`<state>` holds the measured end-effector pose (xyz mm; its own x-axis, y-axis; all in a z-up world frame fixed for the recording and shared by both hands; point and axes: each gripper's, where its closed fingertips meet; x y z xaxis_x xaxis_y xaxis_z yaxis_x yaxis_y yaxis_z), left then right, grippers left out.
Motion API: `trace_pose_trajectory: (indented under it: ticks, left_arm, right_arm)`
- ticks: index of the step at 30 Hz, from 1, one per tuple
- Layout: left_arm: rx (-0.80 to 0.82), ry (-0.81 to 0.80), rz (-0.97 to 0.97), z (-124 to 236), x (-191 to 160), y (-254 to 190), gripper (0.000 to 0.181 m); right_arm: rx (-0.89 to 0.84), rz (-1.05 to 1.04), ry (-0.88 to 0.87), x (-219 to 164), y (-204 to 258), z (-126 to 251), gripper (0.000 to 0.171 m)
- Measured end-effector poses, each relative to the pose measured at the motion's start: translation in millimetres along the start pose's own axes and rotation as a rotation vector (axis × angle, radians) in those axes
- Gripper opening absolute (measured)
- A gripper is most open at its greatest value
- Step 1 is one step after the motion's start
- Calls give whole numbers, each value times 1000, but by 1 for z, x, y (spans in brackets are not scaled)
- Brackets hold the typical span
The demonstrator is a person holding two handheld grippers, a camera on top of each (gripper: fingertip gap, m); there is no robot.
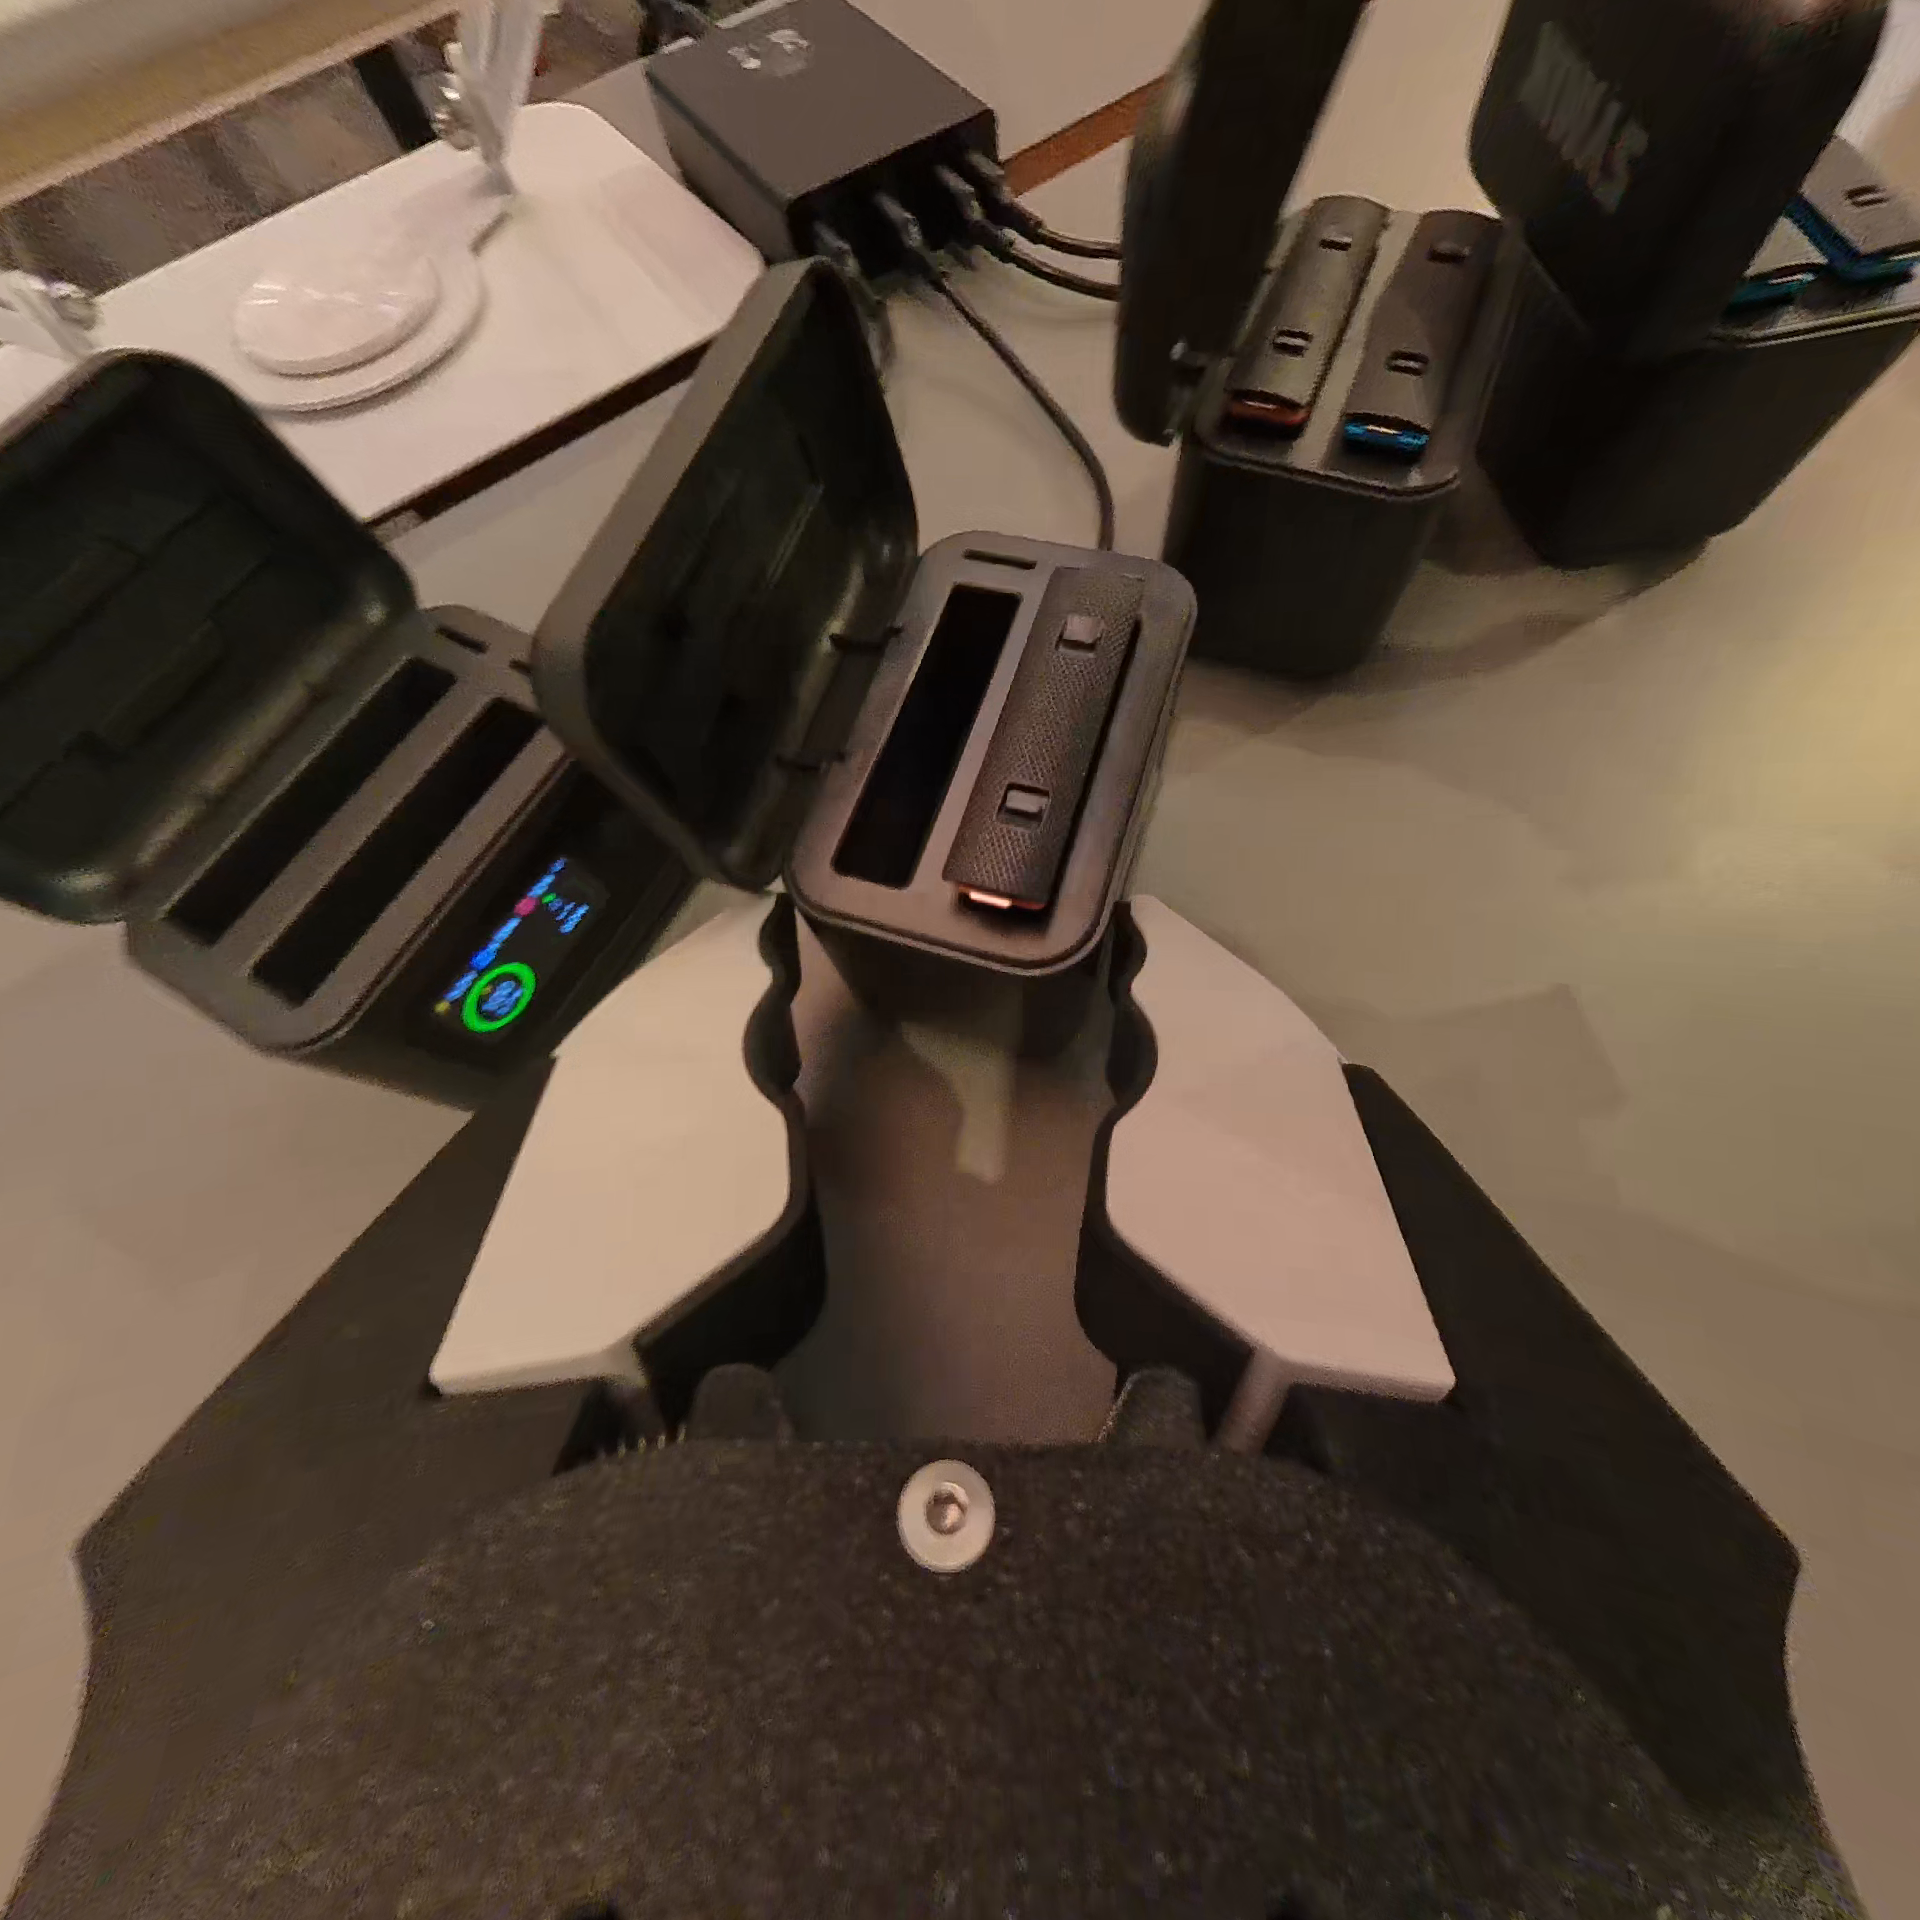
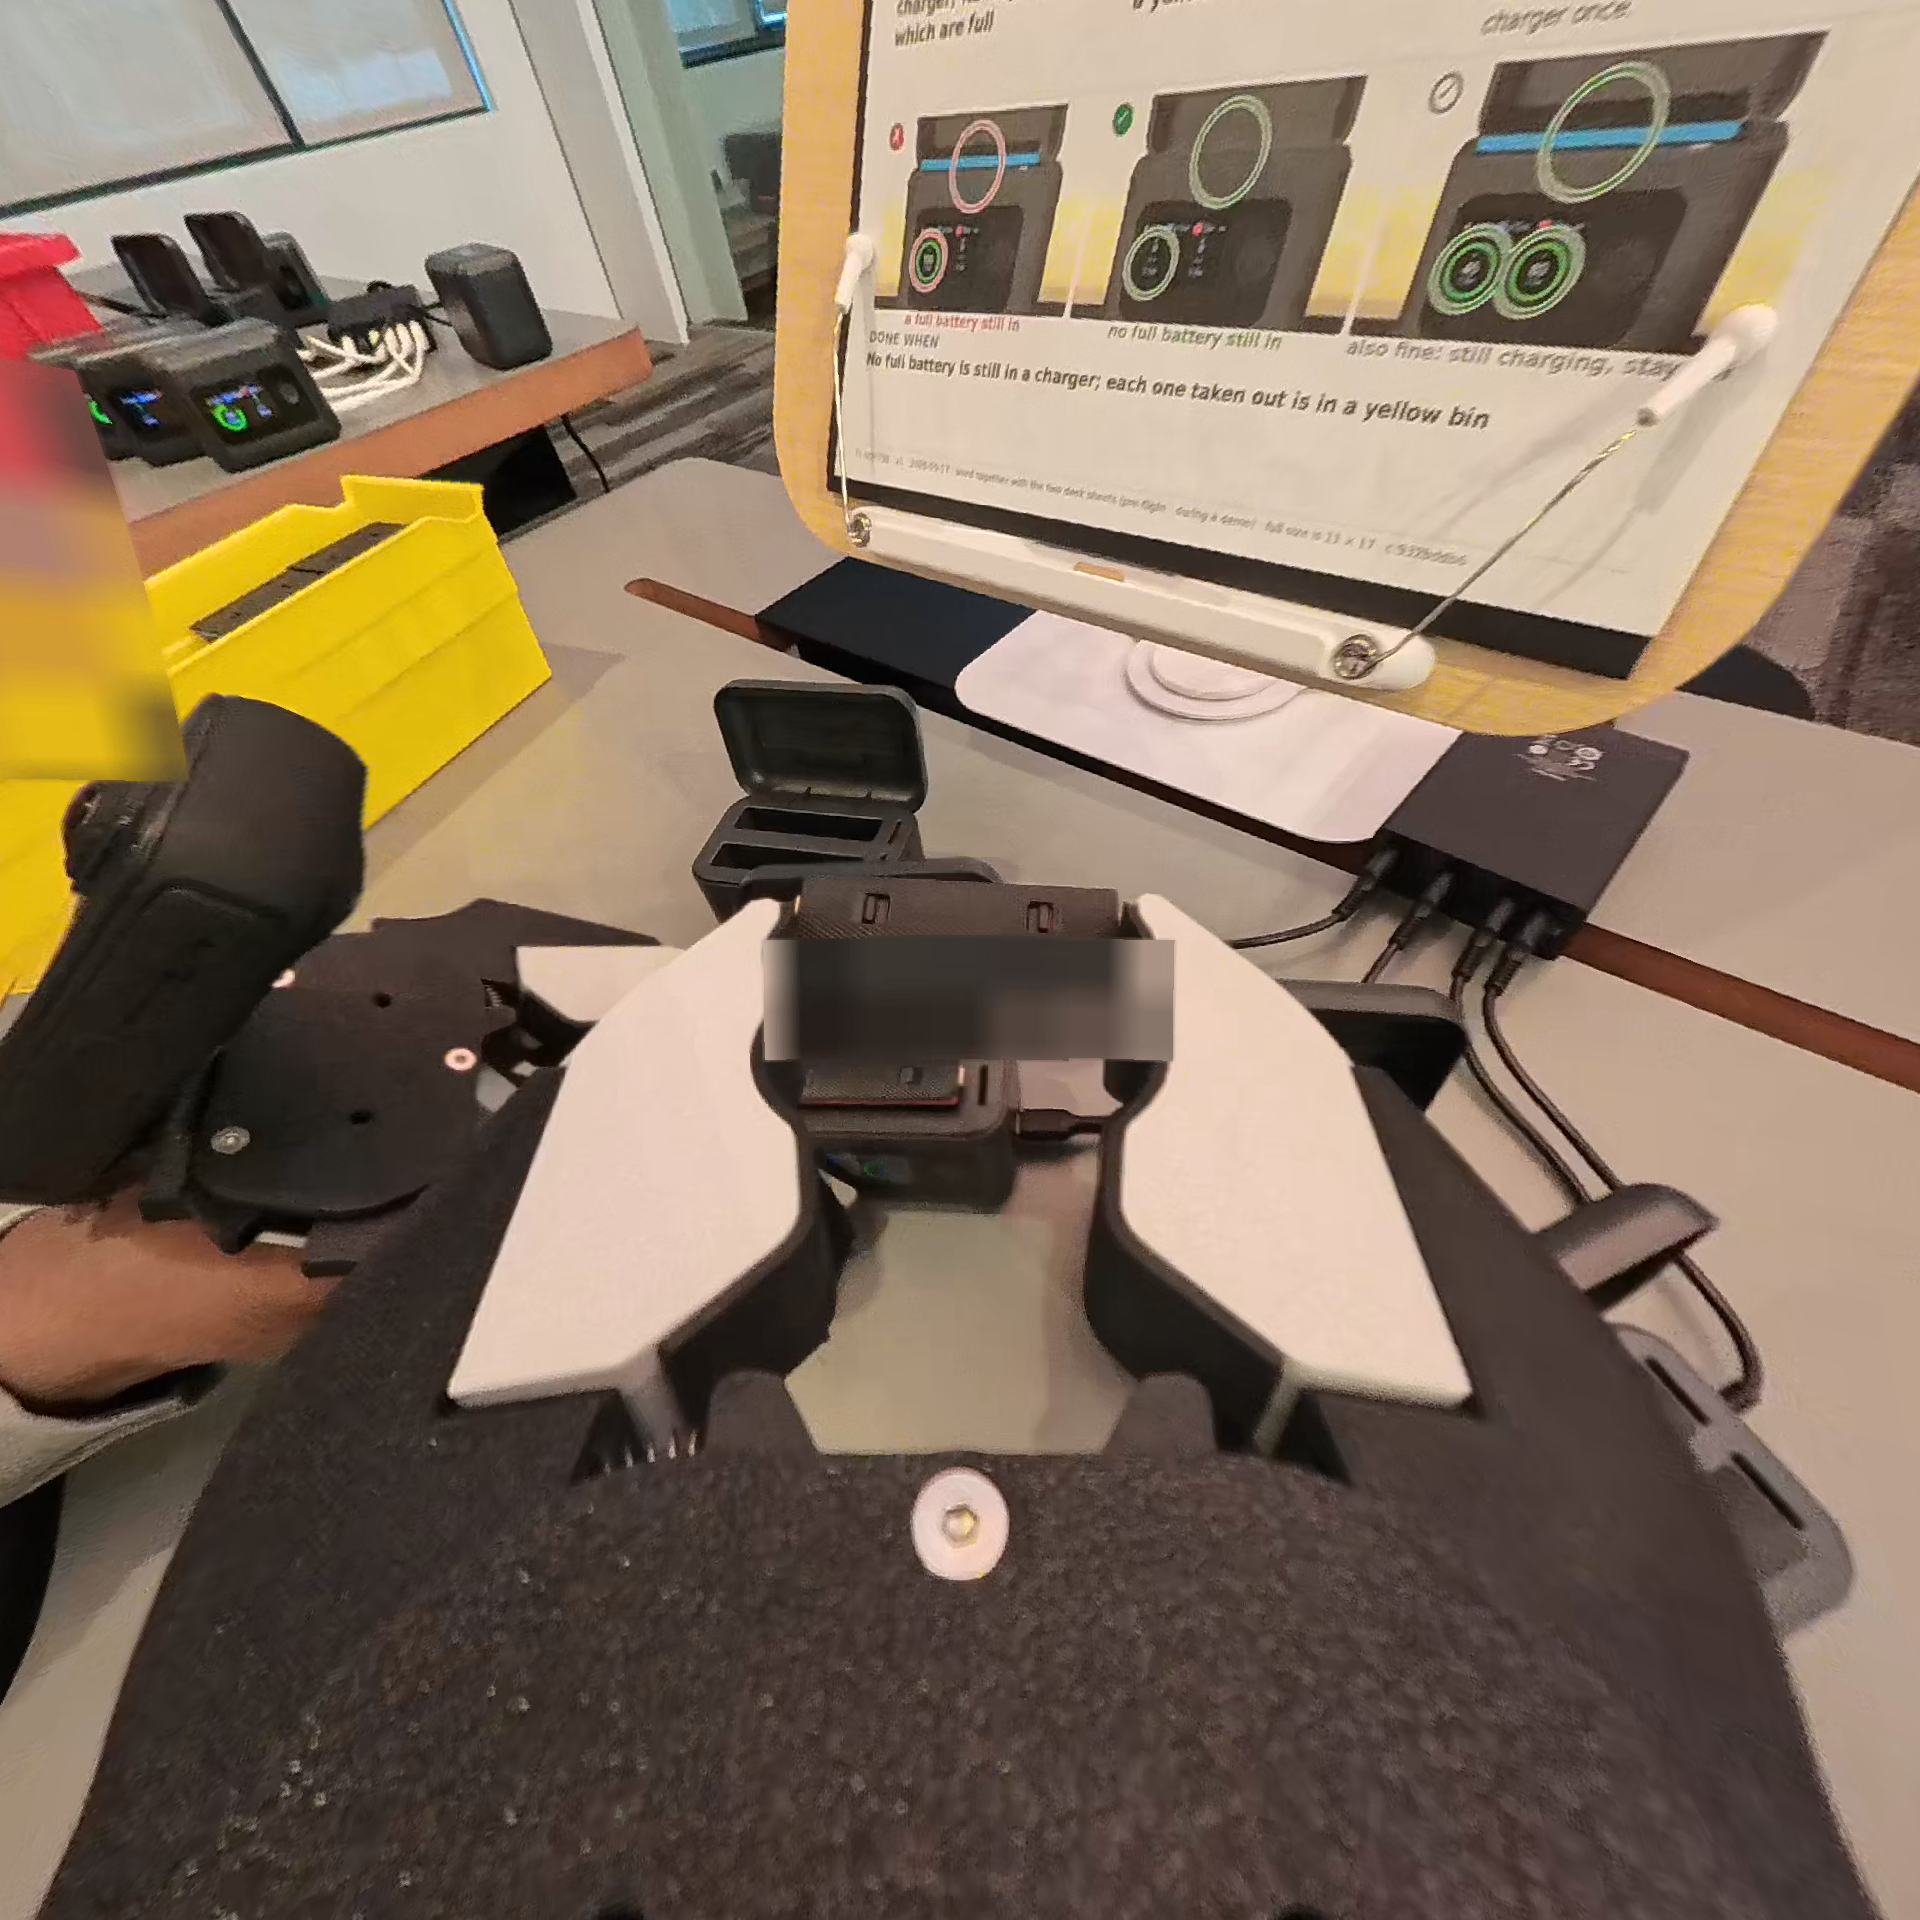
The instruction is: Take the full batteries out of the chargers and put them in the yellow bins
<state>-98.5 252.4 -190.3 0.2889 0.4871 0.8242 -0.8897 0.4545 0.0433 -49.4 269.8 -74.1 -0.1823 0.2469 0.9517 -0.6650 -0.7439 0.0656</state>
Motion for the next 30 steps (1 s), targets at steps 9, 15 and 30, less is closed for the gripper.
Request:
trace_pose_trajectory:
  ticks: [9,15,30]
  left_arm:
    - [105,-110,-13,37,8,17,48]
    - [55,-361,-157,75,49,-14,43]
    - [30,-489,-183,91,62,-27,12]
  right_arm:
    - [70,19,-12,7,13,11,58]
    - [192,-85,-21,12,39,16,58]
    - [369,-224,73,-2,66,9,58]
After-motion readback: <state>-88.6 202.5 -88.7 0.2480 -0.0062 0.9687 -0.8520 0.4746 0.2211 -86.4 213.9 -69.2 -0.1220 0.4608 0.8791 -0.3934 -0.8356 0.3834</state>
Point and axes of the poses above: each gripper's, where its closed fingertips meet, z back along the fingers, x out of its top, y = z × x across the jaws, and after that the axes turned 3 degrees about z, right-handed
